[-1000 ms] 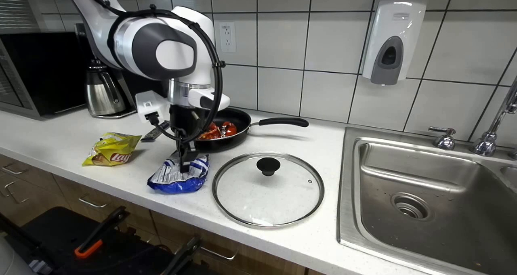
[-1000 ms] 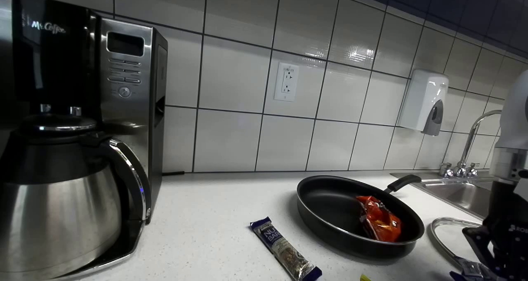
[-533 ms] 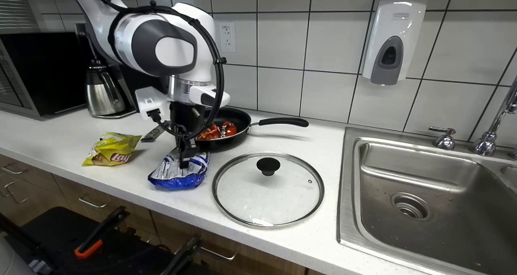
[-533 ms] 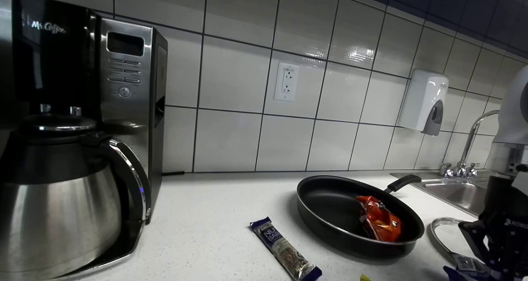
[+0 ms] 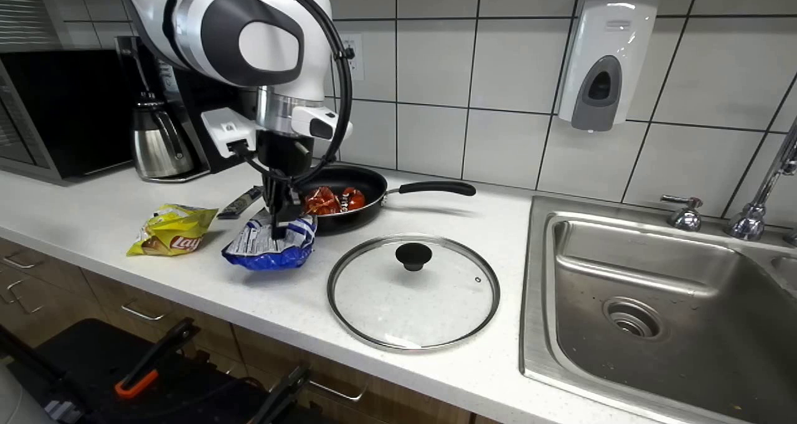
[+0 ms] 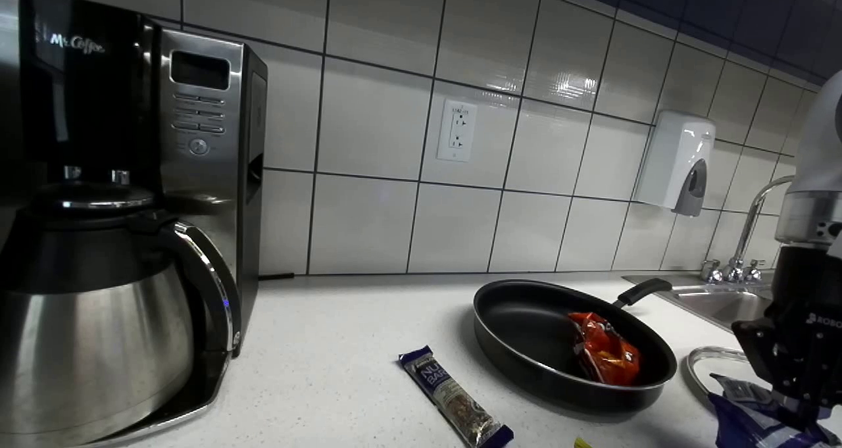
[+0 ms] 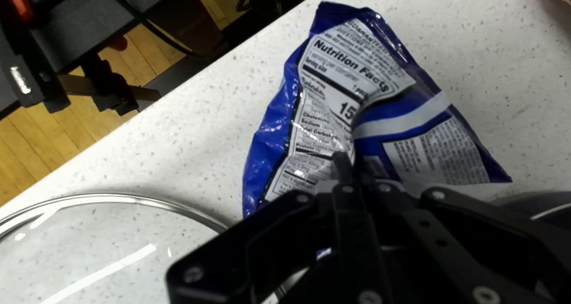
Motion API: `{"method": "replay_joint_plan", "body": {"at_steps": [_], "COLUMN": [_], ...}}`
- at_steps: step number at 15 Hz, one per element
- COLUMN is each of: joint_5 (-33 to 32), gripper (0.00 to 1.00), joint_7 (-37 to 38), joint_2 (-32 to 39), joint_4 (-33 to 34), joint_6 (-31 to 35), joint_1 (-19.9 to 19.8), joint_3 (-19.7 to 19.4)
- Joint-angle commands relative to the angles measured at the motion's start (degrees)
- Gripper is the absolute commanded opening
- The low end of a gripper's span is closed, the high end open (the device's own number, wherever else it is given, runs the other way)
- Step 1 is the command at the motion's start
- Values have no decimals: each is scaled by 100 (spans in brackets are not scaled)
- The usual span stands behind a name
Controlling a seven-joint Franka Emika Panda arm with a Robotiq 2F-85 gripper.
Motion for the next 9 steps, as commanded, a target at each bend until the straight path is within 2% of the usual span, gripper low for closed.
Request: {"method": "replay_joint_plan", "body": {"at_steps": [1,9], "joint_5": [-65,-43], "gripper": [0,0], "joint_7": [-171,-422], "joint_2": [-266,-8], "joint_4": [145,874], "joint_6": [-373,-312], "joint_1": [-121,-103], "joint_3": [56,61]}}
